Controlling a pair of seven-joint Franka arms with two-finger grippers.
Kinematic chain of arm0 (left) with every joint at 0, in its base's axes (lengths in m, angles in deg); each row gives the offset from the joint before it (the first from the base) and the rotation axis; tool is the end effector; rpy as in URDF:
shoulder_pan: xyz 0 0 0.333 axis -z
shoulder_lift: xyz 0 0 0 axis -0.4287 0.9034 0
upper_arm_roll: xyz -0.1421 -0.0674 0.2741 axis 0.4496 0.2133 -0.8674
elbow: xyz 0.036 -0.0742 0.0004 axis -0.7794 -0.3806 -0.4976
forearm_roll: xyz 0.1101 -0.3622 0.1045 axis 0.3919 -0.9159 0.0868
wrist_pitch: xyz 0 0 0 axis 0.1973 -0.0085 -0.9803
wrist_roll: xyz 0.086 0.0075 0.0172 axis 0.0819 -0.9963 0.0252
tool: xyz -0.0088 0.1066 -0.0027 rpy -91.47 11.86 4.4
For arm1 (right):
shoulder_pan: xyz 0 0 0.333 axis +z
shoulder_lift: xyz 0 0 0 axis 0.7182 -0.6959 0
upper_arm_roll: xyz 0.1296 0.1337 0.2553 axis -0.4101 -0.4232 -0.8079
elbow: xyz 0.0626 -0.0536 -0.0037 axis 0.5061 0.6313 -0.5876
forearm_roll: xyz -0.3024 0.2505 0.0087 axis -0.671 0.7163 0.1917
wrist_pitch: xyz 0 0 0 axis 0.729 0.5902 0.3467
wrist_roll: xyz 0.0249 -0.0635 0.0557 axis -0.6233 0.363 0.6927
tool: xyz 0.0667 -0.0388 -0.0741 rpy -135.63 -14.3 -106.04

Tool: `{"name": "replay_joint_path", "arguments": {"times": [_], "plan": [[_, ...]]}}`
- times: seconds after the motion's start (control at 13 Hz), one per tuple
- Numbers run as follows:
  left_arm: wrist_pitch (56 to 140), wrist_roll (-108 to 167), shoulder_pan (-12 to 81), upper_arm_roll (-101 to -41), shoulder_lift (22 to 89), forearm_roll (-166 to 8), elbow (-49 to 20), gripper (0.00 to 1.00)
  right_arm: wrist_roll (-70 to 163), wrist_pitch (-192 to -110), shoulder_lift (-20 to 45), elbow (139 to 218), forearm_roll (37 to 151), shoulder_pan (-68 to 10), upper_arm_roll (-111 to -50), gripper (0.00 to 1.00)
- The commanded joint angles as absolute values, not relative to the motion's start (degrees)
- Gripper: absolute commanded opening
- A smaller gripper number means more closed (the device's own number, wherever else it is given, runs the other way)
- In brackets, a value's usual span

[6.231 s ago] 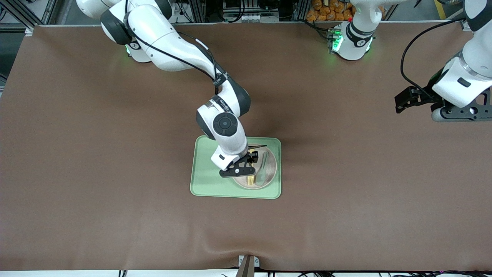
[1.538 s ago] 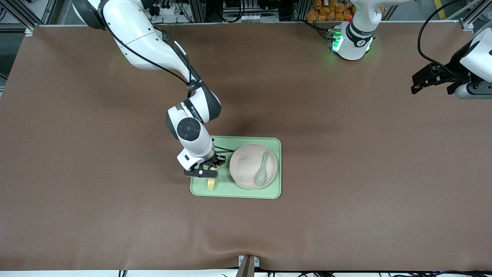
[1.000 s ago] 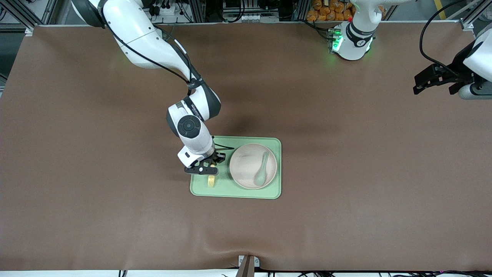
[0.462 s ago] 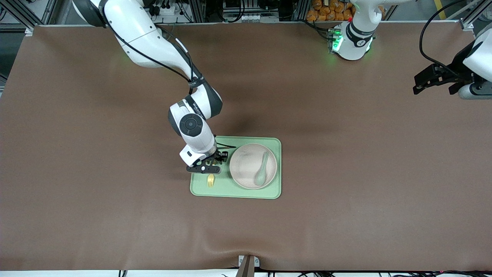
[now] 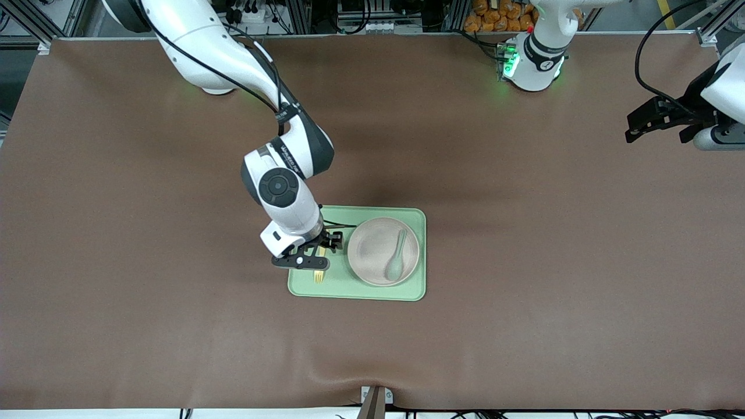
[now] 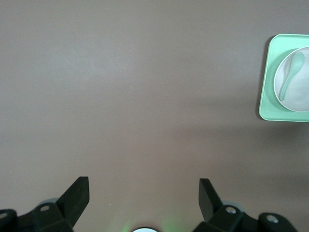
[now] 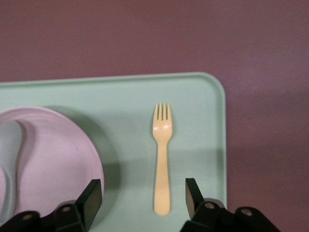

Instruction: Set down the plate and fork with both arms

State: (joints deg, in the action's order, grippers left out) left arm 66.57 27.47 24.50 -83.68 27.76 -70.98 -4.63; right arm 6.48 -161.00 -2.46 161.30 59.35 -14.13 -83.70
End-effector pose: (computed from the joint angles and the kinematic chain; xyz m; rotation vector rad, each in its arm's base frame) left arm 0.5328 -0.0480 0.6437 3.1353 -0.0166 -0.0502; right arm 0.6313 0.3688 0.3065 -3.0857 0.1479 -0.1041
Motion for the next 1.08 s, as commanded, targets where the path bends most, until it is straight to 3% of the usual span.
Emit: {"name": "replay_joint_path", "arguments": {"times": [0.0,0.46,1.0], "plan": [[66.9,27.2,24.4,-83.3,27.3,-70.8,-4.8,1.00,7.6,-154.7,2.3,160.4,59.8,-18.9,-84.3,1.00],[66.9,27.2,24.4,-83.2,27.3,-70.8,-4.8,1.00,11.2,-143.1,10.5,160.1,59.7,-28.2,-84.9,1.00],[66.9,27.3,24.4,-83.2,27.3,-70.8,-4.8,1.00,19.0,-135.0,16.4,160.1,59.3,-47.6,-97.0,1.00]]}}
